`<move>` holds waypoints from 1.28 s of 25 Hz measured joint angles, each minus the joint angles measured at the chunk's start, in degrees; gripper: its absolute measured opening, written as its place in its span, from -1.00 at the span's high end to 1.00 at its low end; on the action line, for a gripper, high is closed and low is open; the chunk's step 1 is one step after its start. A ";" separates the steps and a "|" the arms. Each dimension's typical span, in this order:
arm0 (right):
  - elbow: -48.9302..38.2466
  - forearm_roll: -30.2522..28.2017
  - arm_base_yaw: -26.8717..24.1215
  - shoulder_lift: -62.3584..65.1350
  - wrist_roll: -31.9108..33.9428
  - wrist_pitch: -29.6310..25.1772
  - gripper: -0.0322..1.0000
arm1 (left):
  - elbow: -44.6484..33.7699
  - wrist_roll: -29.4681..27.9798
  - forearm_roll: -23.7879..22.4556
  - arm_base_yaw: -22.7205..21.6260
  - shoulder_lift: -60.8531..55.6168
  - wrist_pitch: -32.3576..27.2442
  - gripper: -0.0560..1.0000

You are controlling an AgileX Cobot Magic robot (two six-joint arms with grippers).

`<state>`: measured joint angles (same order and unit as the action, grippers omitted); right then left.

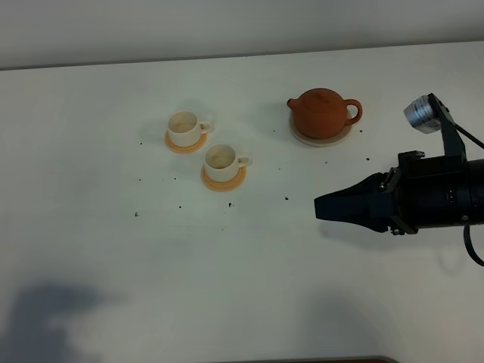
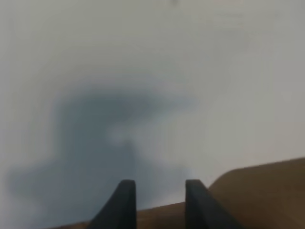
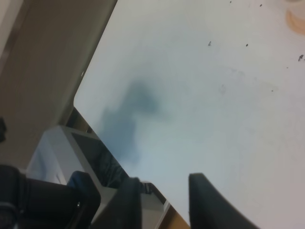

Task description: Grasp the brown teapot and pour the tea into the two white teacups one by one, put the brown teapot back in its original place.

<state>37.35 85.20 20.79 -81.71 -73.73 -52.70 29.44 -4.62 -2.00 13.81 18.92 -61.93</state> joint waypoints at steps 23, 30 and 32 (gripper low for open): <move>0.97 -1.77 0.00 0.31 0.06 0.01 0.47 | -0.02 2.34 1.43 -11.54 -0.48 0.24 0.01; 1.03 -2.65 0.00 0.31 0.06 0.69 0.47 | -0.02 2.34 1.43 -17.00 -2.31 0.41 0.01; 1.03 -2.65 0.00 0.31 0.01 0.88 0.47 | -0.02 2.34 1.43 -17.00 -5.81 0.53 0.01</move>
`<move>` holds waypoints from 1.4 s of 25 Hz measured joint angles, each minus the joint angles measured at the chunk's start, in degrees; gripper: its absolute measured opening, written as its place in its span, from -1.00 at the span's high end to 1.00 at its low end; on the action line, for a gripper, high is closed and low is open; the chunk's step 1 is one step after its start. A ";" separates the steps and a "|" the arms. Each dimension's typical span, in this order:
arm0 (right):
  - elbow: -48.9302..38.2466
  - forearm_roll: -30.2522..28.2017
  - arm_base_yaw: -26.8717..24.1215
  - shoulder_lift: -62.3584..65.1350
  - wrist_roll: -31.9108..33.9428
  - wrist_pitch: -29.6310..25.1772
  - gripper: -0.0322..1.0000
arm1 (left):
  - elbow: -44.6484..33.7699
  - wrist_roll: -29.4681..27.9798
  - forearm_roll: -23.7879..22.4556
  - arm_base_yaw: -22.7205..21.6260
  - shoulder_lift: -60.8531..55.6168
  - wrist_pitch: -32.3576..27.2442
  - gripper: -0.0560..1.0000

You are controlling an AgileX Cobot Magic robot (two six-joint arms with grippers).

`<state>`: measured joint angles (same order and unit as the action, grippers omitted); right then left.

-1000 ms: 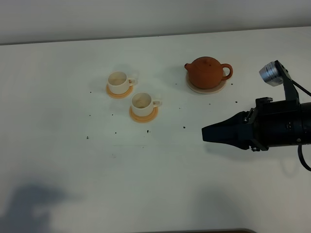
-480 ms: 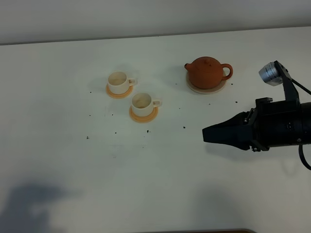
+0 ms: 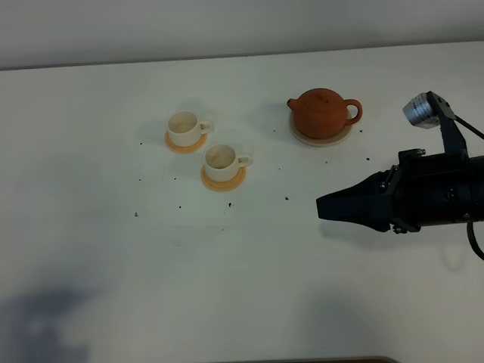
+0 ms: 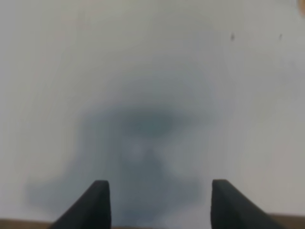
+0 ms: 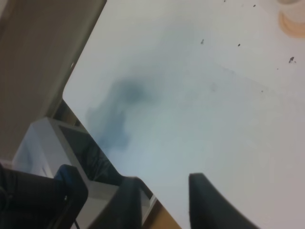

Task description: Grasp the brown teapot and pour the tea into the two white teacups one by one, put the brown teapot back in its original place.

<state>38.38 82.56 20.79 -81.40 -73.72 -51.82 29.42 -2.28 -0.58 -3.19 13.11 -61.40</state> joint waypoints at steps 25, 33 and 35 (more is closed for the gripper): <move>13.46 -0.26 0.00 6.17 -9.85 7.03 0.47 | 0.00 0.00 0.04 0.00 -13.45 0.06 0.01; 24.28 -8.80 0.00 5.29 -11.02 22.51 0.47 | 0.00 0.00 0.04 0.00 -13.45 0.06 0.01; 27.69 -14.60 0.00 3.58 -8.58 23.89 0.47 | 0.00 0.00 0.04 0.00 -13.45 0.06 0.01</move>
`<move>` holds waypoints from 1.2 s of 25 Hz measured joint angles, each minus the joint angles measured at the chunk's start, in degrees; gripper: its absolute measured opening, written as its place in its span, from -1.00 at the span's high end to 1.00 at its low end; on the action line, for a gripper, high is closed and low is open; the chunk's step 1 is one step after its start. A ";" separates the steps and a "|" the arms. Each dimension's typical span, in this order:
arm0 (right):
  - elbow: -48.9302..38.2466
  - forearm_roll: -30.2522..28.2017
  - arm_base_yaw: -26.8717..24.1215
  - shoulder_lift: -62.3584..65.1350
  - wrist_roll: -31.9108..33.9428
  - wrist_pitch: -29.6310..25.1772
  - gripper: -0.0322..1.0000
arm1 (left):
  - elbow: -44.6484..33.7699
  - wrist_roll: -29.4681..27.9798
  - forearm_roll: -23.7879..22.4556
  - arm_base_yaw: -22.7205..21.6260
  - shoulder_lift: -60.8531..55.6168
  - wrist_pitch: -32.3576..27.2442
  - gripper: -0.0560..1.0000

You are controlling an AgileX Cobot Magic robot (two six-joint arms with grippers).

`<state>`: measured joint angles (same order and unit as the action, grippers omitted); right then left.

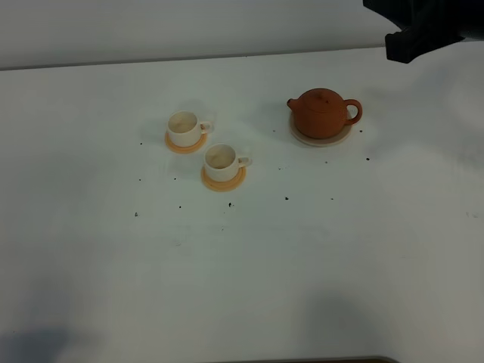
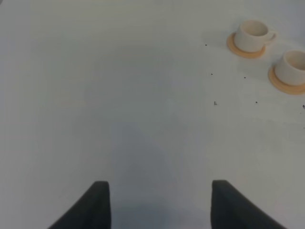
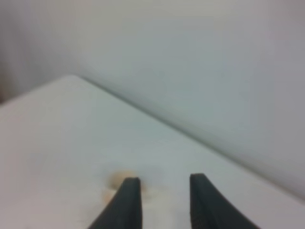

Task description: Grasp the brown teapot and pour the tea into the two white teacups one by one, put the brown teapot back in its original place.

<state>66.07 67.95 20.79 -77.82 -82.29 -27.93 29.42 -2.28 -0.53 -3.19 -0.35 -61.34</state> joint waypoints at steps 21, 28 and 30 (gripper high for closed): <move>55.15 -54.28 0.00 -45.45 24.84 -41.24 0.47 | 0.00 0.00 0.00 0.00 0.00 0.00 0.01; 60.92 -57.22 0.00 -53.66 16.52 -41.48 0.48 | 0.00 0.00 0.00 0.00 0.00 0.00 0.01; 60.92 -58.04 0.00 -55.30 13.37 -41.55 0.48 | 0.00 0.00 0.00 0.00 0.00 0.00 0.01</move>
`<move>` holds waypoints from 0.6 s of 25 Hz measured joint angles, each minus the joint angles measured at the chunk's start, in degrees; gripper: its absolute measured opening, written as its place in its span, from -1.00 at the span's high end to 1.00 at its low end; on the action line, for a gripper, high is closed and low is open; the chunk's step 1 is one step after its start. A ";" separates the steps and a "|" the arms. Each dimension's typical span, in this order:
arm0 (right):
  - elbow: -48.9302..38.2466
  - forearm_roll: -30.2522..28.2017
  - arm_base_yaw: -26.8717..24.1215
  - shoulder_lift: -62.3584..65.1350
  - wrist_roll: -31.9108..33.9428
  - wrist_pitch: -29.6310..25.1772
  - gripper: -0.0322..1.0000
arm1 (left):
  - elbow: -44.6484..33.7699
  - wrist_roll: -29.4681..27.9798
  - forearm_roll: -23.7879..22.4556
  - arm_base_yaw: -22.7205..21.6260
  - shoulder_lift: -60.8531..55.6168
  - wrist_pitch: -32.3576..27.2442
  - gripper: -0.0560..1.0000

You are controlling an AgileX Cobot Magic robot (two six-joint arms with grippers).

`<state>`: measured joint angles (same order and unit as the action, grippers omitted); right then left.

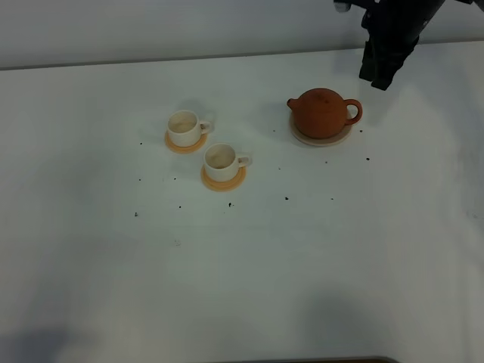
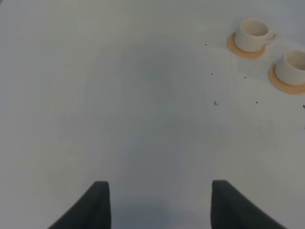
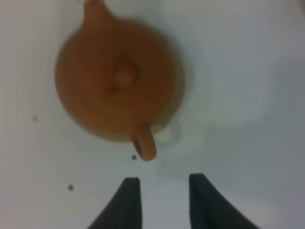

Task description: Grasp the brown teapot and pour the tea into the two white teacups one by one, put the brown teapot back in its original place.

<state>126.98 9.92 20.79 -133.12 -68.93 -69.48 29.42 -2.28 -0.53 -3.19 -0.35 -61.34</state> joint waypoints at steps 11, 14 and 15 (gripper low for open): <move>0.09 3.35 0.00 -2.91 -16.48 0.99 0.48 | 0.00 0.00 0.00 0.00 0.00 0.00 0.01; 0.09 3.30 0.00 -4.30 -17.63 2.21 0.48 | 0.00 0.00 0.00 0.00 0.00 0.00 0.01; 0.09 3.30 0.00 -4.87 -17.34 2.39 0.47 | 0.00 0.00 0.00 0.00 0.00 0.00 0.01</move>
<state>127.08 13.22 20.79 -137.99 -86.26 -67.09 29.42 -2.28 -0.53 -3.19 -0.35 -61.34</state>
